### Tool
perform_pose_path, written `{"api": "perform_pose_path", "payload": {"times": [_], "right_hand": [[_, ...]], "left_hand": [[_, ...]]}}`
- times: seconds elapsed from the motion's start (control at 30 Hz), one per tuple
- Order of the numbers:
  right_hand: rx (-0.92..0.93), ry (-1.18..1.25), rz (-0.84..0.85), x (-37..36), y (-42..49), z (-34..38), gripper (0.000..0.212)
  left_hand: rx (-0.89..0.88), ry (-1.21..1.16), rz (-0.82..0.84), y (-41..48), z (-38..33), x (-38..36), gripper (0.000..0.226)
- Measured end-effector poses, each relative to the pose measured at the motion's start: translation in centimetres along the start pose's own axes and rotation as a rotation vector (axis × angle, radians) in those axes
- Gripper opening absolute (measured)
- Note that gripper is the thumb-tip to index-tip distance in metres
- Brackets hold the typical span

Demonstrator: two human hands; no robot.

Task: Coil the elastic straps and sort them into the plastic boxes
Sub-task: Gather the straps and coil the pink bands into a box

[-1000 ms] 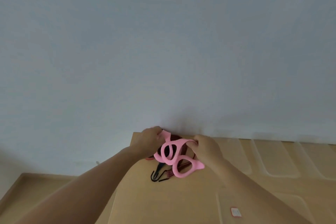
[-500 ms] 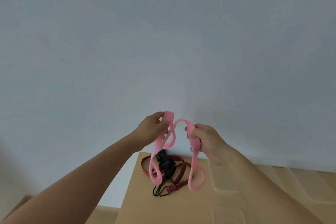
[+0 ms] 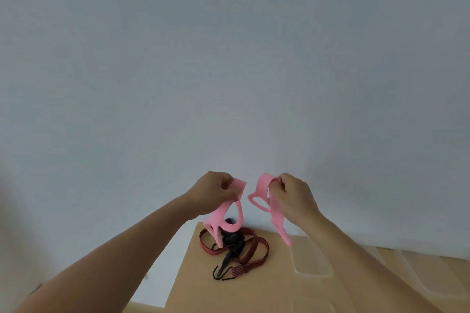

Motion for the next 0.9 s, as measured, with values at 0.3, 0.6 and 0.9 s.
{"api": "perform_pose_path", "payload": {"times": [0.3, 0.6, 0.9], "right_hand": [[-0.133, 0.531, 0.215, 0.5, -1.3, -0.3, 0.018], [-0.055, 0.240, 0.444, -0.7, -3.0, -0.8, 0.018], [-0.106, -0.009, 0.659, -10.4, -10.5, -8.2, 0.015]], "left_hand": [[-0.054, 0.109, -0.094, -1.4, -1.6, -0.4, 0.038], [-0.049, -0.033, -0.161, -3.0, -2.1, -1.9, 0.035], [0.128, -0.065, -0.008, -5.0, 6.5, -9.6, 0.036]]}}
Point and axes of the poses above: each hand's wrist, its own y-axis towards the middle knuckle, its own x-axis out of the back of the hand, z = x × y, the point moved 6 cm from there along y, towards the middle knuckle, and after that the axes turned 3 degrees about -x, right-handed, at the moved point
